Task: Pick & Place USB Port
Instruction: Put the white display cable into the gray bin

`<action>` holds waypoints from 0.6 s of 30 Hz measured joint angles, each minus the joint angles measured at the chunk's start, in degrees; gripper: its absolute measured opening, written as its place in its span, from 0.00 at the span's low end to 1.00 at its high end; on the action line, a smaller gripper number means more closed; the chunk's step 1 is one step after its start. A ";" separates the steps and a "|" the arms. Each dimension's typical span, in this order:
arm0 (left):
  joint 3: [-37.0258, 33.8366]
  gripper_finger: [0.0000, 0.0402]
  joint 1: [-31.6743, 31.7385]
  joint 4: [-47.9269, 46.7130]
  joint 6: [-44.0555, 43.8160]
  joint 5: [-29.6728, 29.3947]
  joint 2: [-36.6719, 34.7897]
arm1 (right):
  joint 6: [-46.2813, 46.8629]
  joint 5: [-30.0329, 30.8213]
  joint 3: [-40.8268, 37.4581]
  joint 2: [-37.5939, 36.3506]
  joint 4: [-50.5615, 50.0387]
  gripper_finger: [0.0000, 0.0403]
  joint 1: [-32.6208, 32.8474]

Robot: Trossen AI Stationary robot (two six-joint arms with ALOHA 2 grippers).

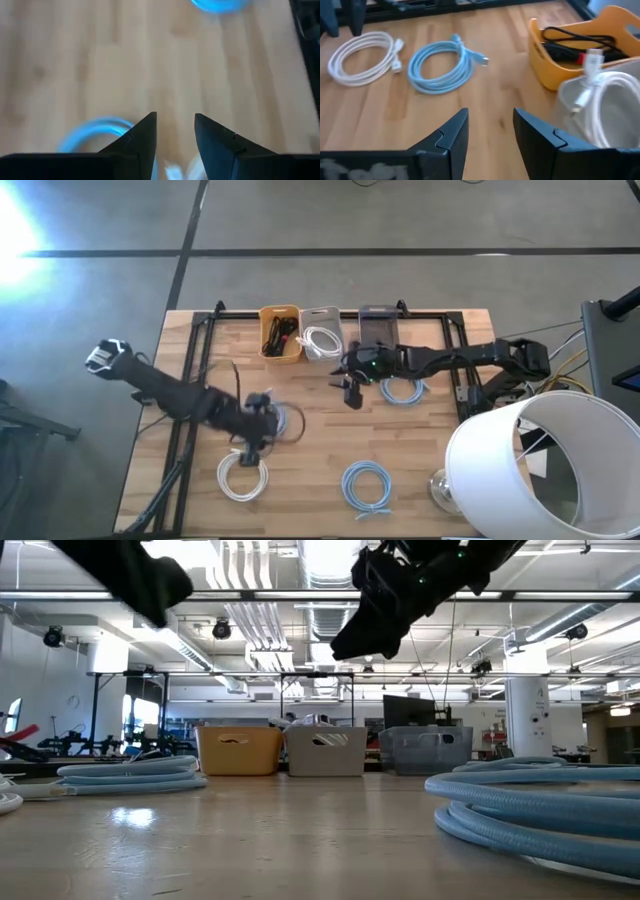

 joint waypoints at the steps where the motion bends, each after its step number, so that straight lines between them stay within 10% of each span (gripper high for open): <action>1: 0.00 0.34 -1.59 -0.94 -1.78 0.03 0.55 | -0.04 0.01 0.00 0.01 -0.06 0.38 0.52; 8: -0.02 0.34 -6.96 -11.79 -22.20 -0.25 4.55 | -0.16 0.03 -0.11 0.40 -0.89 0.38 3.41; 18: -4.21 0.34 -7.77 -14.35 -26.66 11.40 13.40 | -0.70 0.11 -0.13 0.42 -5.37 0.37 3.95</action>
